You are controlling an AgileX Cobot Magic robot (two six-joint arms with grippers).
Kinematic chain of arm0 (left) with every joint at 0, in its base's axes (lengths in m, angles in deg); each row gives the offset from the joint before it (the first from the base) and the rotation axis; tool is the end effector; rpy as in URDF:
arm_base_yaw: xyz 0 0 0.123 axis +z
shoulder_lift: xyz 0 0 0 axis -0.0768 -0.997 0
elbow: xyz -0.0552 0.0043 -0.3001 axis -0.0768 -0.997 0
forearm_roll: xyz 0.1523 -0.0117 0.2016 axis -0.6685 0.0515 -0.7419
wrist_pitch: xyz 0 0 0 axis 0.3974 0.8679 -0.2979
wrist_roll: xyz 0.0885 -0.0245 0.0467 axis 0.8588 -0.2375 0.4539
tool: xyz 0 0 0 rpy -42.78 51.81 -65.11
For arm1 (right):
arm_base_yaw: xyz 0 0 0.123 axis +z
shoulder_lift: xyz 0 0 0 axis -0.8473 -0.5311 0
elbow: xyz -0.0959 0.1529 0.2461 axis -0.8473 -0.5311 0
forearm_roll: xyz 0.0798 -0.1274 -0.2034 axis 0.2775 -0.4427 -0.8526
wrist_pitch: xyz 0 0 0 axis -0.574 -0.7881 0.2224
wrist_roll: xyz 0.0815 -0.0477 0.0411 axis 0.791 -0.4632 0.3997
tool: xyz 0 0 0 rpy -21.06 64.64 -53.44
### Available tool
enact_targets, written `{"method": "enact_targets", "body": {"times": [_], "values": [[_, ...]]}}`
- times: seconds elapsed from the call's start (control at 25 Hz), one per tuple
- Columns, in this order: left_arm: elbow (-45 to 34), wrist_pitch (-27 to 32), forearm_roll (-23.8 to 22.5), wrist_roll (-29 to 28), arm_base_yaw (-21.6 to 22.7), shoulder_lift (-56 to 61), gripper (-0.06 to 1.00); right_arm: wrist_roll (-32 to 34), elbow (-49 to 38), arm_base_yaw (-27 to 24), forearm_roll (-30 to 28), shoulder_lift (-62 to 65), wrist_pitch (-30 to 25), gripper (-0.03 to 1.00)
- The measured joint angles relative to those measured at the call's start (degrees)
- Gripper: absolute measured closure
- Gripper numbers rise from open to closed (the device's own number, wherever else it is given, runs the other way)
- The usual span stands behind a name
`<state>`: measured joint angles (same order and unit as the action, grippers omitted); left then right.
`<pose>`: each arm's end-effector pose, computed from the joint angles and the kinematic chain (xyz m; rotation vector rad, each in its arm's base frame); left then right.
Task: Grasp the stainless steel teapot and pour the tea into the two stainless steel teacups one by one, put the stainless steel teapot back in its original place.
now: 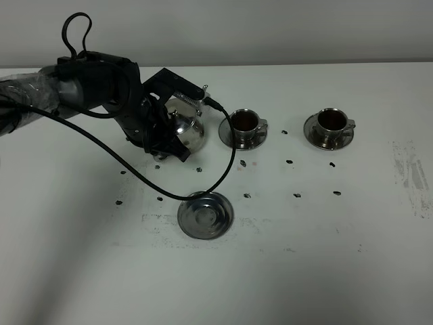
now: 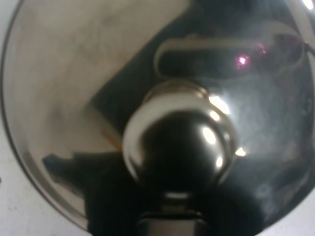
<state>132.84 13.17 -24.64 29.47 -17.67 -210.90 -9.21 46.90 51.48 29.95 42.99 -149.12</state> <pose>0.4371 -0.1792 0.1503 0.9703 2.5431 -0.0371 -0.0086 0.0086 0.2747 0.0252 2.1354 -0.0144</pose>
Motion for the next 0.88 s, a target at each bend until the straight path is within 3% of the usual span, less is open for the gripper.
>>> {"method": "enact_targets", "body": {"times": [0.36,0.68,0.88], "values": [[-0.56,6.31,-1.12,2.50,-5.43,10.21,0.77,0.00,0.00,0.00,0.00,0.00,0.00,0.55],[-12.49,4.95,0.83,2.90,-10.15,18.64,0.77,0.00,0.00,0.00,0.00,0.00,0.00,0.55],[-14.75,6.78,1.82,2.95,-12.19,19.22,0.77,0.00,0.00,0.00,0.00,0.00,0.00,0.55]]}}
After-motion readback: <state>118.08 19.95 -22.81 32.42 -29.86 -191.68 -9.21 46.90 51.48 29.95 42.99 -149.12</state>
